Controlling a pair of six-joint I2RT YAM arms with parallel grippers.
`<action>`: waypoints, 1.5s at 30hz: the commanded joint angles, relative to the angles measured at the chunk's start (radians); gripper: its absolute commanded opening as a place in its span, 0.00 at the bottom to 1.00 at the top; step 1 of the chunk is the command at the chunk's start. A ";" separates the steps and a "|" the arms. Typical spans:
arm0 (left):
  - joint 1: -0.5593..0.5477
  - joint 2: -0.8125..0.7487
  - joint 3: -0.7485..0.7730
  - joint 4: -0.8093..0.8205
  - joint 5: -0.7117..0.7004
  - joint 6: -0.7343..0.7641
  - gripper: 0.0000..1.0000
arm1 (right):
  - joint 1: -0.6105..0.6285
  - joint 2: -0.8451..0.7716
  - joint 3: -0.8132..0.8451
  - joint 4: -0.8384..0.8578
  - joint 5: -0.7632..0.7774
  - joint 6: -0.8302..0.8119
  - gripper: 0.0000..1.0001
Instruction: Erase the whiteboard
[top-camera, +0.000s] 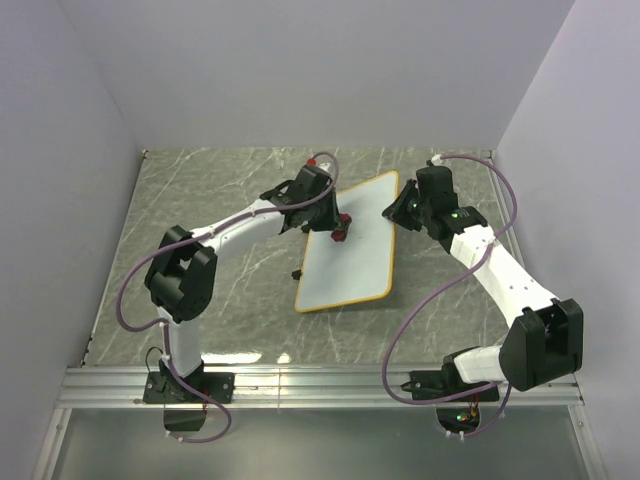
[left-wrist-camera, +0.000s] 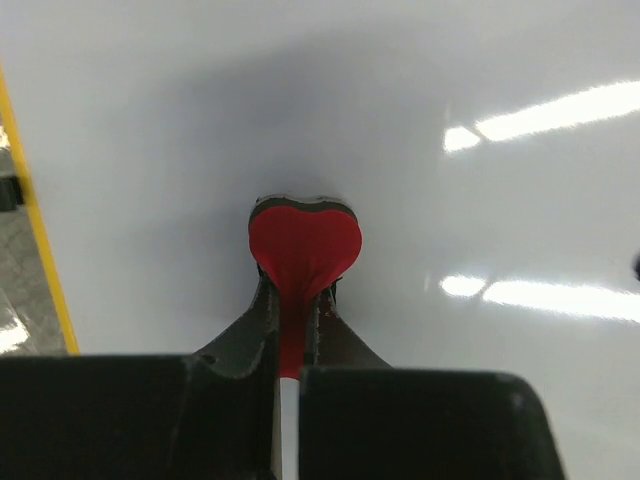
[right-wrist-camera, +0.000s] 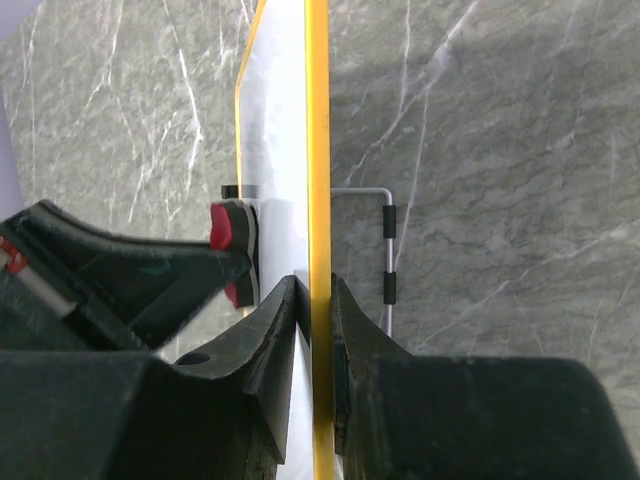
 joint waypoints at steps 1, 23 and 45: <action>-0.163 0.048 0.111 -0.207 0.178 0.095 0.00 | 0.040 0.025 0.017 -0.050 -0.026 -0.047 0.00; -0.049 -0.158 0.239 -0.396 -0.062 -0.004 0.00 | 0.041 0.037 0.036 0.006 -0.052 -0.036 0.01; 0.315 -0.431 -0.514 -0.223 -0.340 0.082 0.24 | 0.032 -0.168 0.052 -0.049 0.057 -0.096 0.81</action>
